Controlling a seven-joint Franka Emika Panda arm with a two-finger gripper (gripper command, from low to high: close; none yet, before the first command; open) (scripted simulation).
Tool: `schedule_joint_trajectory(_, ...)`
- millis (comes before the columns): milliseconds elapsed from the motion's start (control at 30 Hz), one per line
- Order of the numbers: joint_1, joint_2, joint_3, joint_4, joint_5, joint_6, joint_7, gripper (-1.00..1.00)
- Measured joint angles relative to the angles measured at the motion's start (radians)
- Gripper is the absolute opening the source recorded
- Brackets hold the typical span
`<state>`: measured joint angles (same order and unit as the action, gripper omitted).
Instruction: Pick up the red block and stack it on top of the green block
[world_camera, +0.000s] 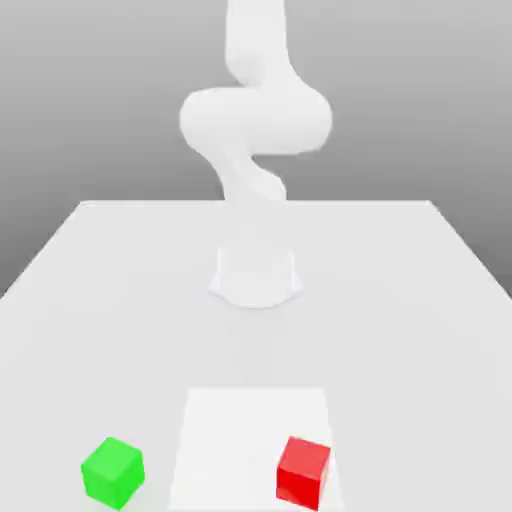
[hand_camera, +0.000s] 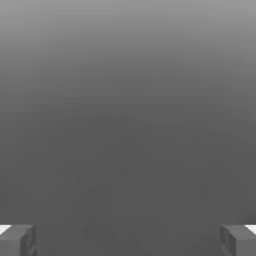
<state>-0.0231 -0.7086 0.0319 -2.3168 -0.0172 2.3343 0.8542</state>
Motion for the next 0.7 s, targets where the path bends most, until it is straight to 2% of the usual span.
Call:
schedule_joint_trajectory(367, -0.081, 0.407, 0.119, -0.074, -0.083, 0.152, 0.245, 0.00)
schedule_joint_trajectory(700, -0.077, 0.765, 0.150, -0.142, -0.114, 0.290, 0.433, 0.00)
